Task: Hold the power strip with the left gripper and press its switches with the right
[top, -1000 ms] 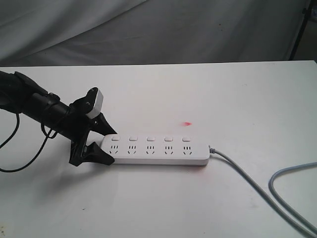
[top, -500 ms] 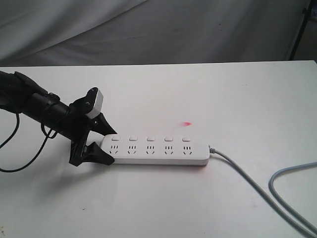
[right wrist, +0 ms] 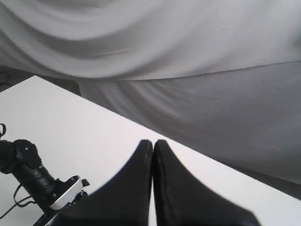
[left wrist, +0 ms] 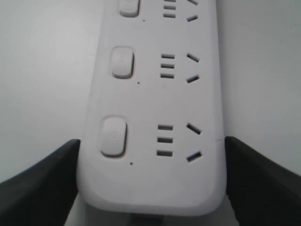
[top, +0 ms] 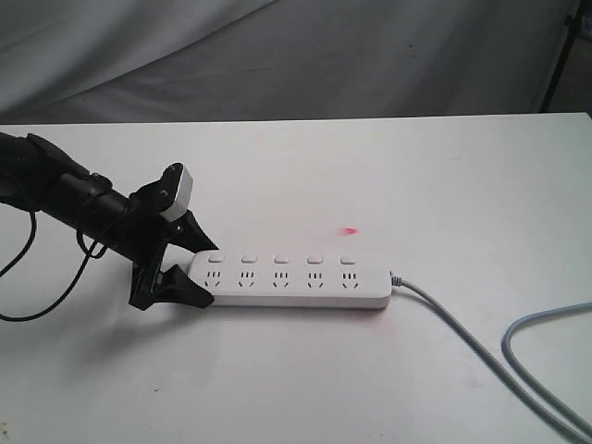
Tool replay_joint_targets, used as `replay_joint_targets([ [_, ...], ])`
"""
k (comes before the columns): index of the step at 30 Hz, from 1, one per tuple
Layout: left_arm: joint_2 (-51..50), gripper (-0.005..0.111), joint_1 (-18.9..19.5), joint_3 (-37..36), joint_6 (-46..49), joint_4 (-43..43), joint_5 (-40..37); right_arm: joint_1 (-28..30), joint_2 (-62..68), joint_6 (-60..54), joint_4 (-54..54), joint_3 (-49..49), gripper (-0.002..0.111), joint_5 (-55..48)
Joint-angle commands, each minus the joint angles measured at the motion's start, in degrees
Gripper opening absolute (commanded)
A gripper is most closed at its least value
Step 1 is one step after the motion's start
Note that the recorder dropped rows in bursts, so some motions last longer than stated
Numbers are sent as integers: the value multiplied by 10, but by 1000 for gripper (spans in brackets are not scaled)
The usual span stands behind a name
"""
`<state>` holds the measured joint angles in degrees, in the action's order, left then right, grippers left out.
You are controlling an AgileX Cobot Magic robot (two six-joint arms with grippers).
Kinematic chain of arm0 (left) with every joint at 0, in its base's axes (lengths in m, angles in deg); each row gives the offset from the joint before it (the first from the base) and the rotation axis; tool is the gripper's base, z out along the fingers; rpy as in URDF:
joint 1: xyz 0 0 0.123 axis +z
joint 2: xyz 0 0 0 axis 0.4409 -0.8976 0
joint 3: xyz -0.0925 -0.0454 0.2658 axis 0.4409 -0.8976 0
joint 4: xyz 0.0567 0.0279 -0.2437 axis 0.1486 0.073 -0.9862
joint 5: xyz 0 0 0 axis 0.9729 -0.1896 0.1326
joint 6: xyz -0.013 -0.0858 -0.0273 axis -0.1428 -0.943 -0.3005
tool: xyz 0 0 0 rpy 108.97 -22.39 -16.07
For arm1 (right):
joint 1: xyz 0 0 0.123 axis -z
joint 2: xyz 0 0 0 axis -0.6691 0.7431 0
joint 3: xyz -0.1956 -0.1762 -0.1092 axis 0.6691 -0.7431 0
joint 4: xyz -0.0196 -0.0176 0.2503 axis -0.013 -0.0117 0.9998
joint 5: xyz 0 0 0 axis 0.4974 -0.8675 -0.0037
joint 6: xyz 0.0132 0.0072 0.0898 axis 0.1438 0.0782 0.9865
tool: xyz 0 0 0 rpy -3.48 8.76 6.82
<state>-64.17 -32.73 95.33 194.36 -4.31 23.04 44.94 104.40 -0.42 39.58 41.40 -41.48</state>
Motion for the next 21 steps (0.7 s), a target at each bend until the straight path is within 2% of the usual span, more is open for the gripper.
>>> replay_joint_targets([
  [1, -1, 39, -3, -2, 1, -1, 12, 4, 38, -107, 91, 4, 0, -42],
  [3, -1, 39, -3, -2, 1, -1, 12, 4, 57, -206, 136, 4, 0, -79],
  [5, -1, 39, -3, -2, 1, -1, 12, 4, 65, -250, 158, 4, 0, -86],
  [14, -1, 39, -3, -2, 1, -1, 12, 4, 88, -298, 171, 4, 0, -137],
  [21, -1, 39, -3, -2, 1, -1, 12, 1, 122, -378, 191, 4, 0, -158],
])
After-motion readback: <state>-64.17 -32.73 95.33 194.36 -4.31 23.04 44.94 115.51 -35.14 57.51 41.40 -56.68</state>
